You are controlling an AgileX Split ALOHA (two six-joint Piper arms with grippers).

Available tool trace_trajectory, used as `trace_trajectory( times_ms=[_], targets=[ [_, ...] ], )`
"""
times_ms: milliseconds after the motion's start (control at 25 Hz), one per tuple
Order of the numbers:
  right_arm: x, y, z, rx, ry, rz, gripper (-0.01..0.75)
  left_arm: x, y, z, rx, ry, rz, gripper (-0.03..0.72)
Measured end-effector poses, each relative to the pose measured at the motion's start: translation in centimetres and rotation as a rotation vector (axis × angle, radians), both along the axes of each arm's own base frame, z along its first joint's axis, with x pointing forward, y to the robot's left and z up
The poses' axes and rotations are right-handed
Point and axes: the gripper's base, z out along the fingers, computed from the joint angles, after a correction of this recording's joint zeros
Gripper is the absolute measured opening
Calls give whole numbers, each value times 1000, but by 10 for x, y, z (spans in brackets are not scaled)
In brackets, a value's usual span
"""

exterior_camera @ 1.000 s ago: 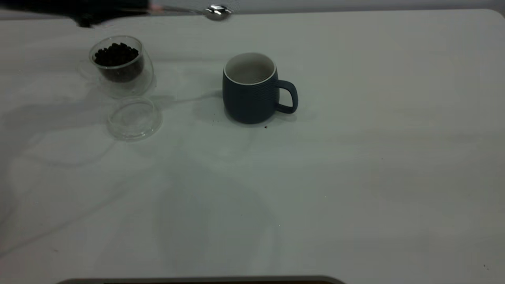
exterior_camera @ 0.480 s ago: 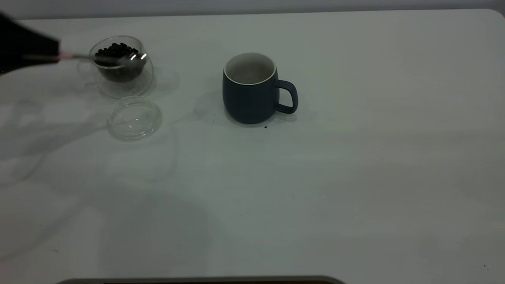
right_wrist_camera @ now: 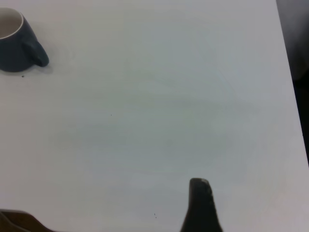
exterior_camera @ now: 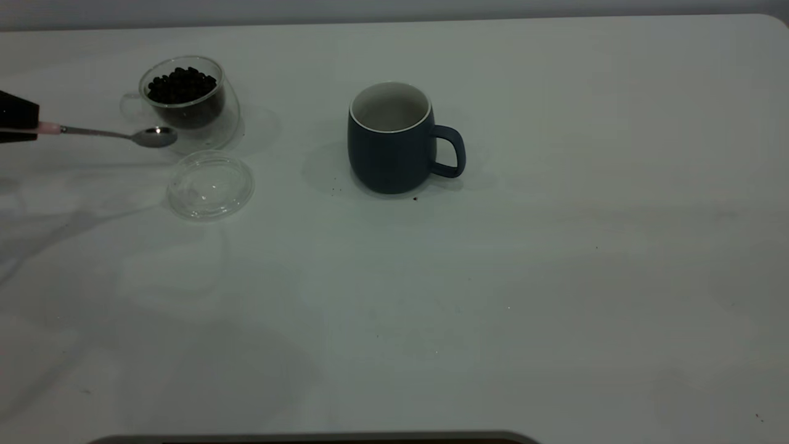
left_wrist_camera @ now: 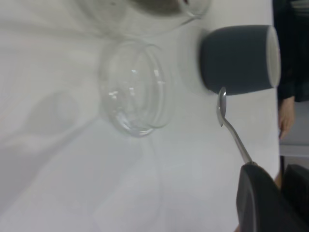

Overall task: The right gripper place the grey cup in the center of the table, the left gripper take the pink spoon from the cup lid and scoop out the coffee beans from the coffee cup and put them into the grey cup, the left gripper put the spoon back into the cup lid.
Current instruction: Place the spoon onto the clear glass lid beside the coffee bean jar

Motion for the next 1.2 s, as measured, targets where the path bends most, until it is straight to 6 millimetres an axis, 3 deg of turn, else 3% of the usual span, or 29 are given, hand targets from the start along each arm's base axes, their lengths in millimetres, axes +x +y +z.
trace_trajectory(
  times_ms=[480, 800, 1200],
  targets=[
    [0, 0, 0, 0, 0, 0, 591, -3, -3, -44, 5, 64, 47, 115],
    [0, 0, 0, 0, 0, 0, 591, 9, -30, -62, 42, 69, 50, 115],
    [0, 0, 0, 0, 0, 0, 591, 21, -58, -65, 85, 49, 24, 115]
  ],
)
